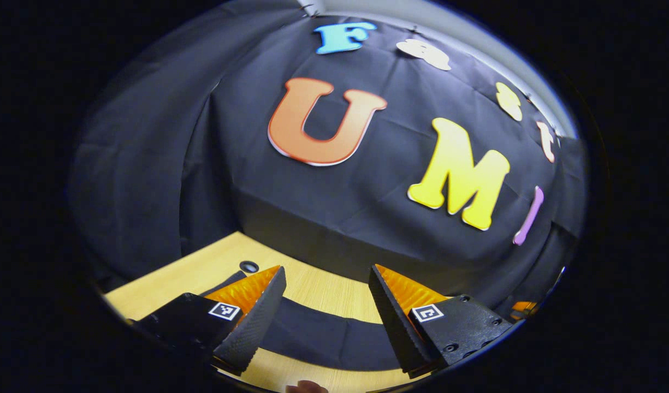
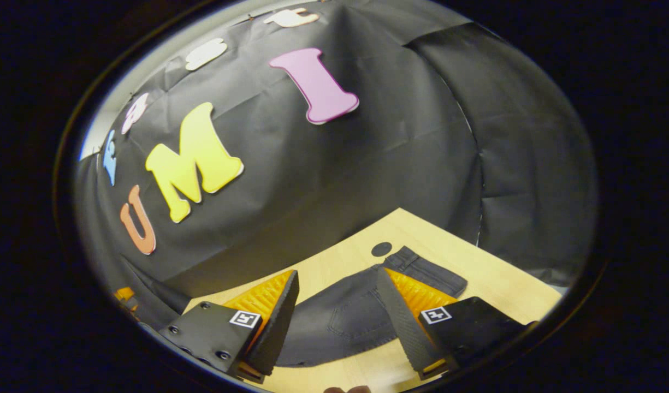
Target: Grasp the waist and the cuffs of the jeans and fold them to make the two legs overlap; first hold the waist and fold one-third of the jeans toward the cuffs, then hold the cuffs and fold the remaining one-third in the same direction to finish folding.
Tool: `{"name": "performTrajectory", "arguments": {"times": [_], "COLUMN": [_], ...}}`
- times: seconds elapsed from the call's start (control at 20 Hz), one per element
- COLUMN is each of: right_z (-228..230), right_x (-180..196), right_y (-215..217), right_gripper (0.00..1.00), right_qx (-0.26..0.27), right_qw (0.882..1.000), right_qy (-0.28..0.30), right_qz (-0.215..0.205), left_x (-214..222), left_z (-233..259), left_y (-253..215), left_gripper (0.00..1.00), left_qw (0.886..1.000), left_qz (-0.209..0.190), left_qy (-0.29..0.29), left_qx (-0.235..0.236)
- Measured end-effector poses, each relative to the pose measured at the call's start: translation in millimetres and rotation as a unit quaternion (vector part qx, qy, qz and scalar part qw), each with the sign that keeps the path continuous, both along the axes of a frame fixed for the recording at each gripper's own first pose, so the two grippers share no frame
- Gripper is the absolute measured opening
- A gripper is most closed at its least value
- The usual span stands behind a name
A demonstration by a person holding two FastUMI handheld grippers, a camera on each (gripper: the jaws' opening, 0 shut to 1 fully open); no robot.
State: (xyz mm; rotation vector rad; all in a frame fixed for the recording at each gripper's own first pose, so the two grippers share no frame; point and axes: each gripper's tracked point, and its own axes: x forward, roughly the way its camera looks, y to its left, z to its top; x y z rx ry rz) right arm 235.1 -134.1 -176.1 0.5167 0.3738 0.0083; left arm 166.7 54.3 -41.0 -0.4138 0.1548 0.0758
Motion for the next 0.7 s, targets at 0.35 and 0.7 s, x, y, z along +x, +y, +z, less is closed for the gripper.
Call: {"name": "performTrajectory", "arguments": {"times": [0.35,0.7], "right_z": [-66,-147], "right_x": [-40,-10], "right_y": [-27,-75], "right_gripper": [0.90,0.90], "right_qx": [-0.033,0.186], "right_qw": [0.997,0.957], "right_qy": [0.066,0.150], "right_qz": [-0.014,-0.166], "left_x": [-105,-138], "left_z": [34,32], "left_y": [-60,-90], "left_gripper": [0.98,0.98], "left_qw": [0.994,0.993], "left_qz": [-0.014,-0.039], "left_qy": [-0.043,-0.021], "left_qx": [0.097,0.113]}}
